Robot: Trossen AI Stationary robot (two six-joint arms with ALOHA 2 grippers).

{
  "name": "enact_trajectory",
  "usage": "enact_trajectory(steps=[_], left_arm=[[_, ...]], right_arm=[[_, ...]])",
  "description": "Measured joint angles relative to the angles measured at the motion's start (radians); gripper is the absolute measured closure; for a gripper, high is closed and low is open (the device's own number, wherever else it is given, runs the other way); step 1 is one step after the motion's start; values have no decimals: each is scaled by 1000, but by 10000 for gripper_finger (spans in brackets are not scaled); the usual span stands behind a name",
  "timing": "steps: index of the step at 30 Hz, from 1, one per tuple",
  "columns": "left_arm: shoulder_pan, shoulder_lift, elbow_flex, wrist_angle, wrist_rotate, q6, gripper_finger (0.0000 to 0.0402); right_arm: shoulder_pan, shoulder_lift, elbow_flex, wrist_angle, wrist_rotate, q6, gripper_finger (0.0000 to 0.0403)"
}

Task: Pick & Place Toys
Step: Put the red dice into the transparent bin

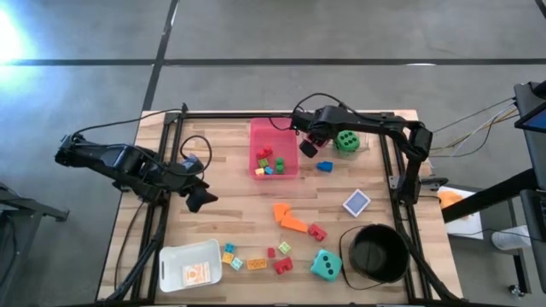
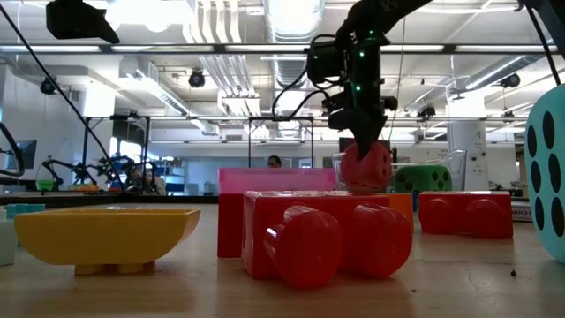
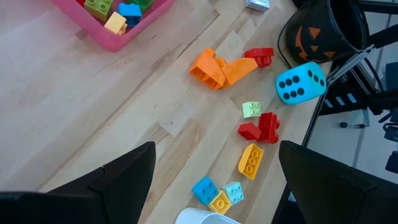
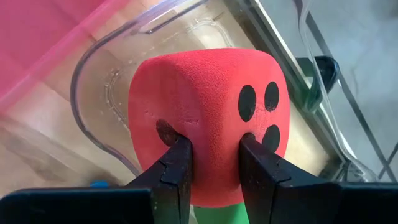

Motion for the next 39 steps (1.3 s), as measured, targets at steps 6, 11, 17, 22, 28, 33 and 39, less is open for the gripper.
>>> enact_trajectory(steps=[6, 11, 17, 22, 28, 33, 39], left_arm=[[0, 0, 0, 0, 0, 0, 55], [0, 0, 0, 0, 0, 0, 55], [0, 0, 0, 0, 0, 0, 55], [0, 0, 0, 0, 0, 0, 55], [0, 0, 0, 0, 0, 0, 55], [0, 0, 0, 0, 0, -4, 55], [0, 0, 0, 0, 0, -7, 55]], right_arm=[[-13, -2, -40, 8, -33, 7, 316], [-11, -2, -76, 17, -46, 9, 316], [-12, -3, -95, 36, -55, 6, 317], [-12, -6, -111, 52, -65, -9, 317], [-12, -6, -114, 55, -68, -10, 317], [-12, -6, -115, 55, -69, -5, 318], [-12, -7, -115, 51, -75, 21, 285]])
